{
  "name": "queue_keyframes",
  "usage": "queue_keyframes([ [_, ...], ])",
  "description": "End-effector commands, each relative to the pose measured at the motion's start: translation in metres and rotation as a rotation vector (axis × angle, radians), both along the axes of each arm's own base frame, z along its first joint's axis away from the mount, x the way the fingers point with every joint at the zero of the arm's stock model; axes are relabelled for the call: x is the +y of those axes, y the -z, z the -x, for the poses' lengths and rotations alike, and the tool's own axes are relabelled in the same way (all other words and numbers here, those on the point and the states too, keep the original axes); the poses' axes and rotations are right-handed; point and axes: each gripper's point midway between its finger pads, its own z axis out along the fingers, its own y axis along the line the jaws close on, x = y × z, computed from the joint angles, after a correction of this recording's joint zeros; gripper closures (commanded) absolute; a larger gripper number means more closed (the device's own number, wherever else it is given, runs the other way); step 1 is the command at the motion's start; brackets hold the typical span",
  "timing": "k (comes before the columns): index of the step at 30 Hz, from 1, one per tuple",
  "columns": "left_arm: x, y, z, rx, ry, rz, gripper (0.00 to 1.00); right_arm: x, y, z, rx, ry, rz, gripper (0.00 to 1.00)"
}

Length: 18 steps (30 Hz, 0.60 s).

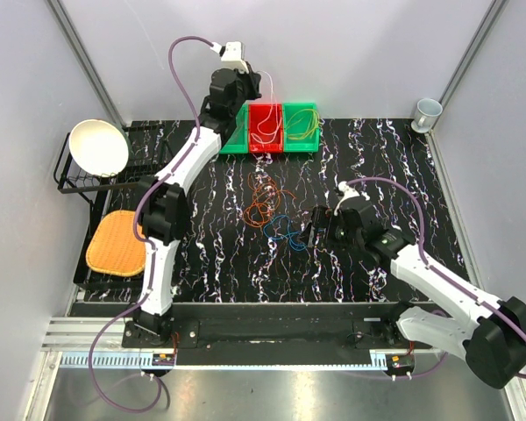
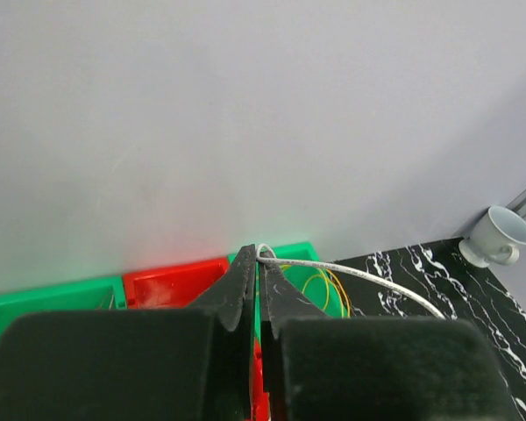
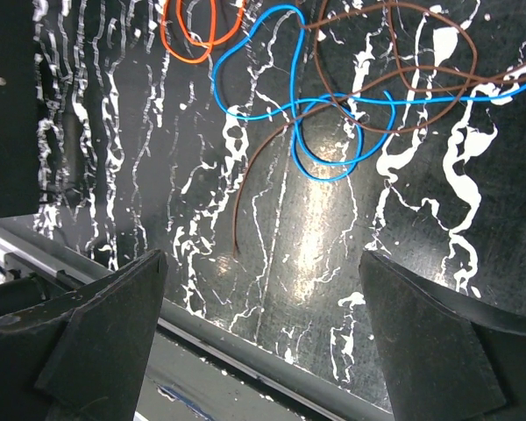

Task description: Untangle the cables

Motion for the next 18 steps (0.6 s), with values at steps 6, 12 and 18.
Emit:
queue_keyframes([
  [6, 0.006, -0.044, -0.011, -0.119, 0.026, 0.080, 1.00, 0.008, -0.012, -0.017, -0.049, 0.010, -0.011, 0.04],
  [12, 0.013, -0.007, -0.023, -0.068, 0.000, 0.066, 1.00, 0.013, -0.011, -0.020, -0.042, 0.003, -0.015, 0.04],
  [18, 0.017, 0.056, -0.048, 0.015, -0.058, 0.028, 1.00, 0.015, -0.005, -0.018, -0.024, -0.004, -0.019, 0.04],
])
